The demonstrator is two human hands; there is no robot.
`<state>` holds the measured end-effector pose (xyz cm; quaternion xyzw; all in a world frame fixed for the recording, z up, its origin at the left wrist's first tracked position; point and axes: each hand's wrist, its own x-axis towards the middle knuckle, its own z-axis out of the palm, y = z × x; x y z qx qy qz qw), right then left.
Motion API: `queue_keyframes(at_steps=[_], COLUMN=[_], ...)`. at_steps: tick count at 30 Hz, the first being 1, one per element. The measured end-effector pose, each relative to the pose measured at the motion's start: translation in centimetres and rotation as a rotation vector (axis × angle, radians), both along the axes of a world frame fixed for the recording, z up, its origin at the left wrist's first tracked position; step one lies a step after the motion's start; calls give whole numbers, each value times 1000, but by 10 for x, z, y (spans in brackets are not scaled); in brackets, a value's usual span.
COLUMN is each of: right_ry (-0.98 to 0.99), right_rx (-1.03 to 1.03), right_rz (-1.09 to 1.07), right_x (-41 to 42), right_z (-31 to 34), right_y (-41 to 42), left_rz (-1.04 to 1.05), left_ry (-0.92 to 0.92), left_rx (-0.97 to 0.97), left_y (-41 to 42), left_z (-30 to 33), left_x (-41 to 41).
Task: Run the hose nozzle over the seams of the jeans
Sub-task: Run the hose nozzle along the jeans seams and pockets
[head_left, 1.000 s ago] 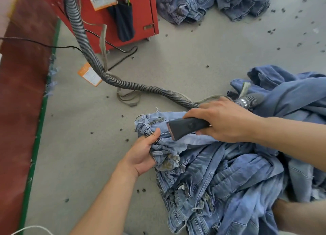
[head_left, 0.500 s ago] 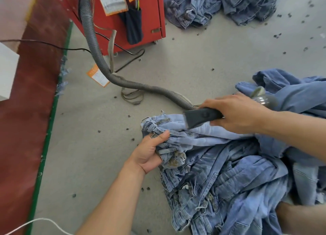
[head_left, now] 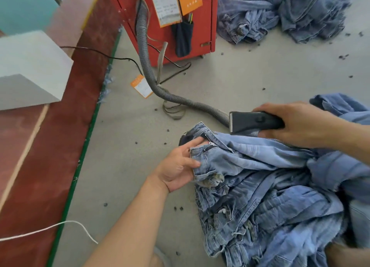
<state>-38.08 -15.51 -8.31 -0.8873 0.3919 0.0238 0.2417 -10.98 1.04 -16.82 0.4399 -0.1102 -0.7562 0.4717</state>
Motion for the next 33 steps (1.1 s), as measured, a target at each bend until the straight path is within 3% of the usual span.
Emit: queue_keyframes(at_steps=[8, 13, 16, 20, 24, 27, 33], right_ry=[86, -21, -78, 119, 8, 13, 156], right_rx=[20, -65, -63, 19, -52, -121, -60], right_rz=[241, 159, 21, 131, 73, -61, -103], right_x=[25, 33, 20, 21, 41, 31, 10], right_z=[14, 15, 26, 35, 33, 47, 52], right_y=[45, 51, 40, 48, 57, 38, 26], left_rz=[77, 135, 182, 220, 111, 188, 208], left_ry=[395, 614, 582, 574, 551, 551, 160], left_rx=[-161, -172, -116, -73, -109, -48, 111], left_y=[1, -2, -7, -11, -9, -11, -24], left_z=[6, 6, 2, 2, 4, 4, 0], left_x=[-37, -37, -38, -49, -68, -72, -89])
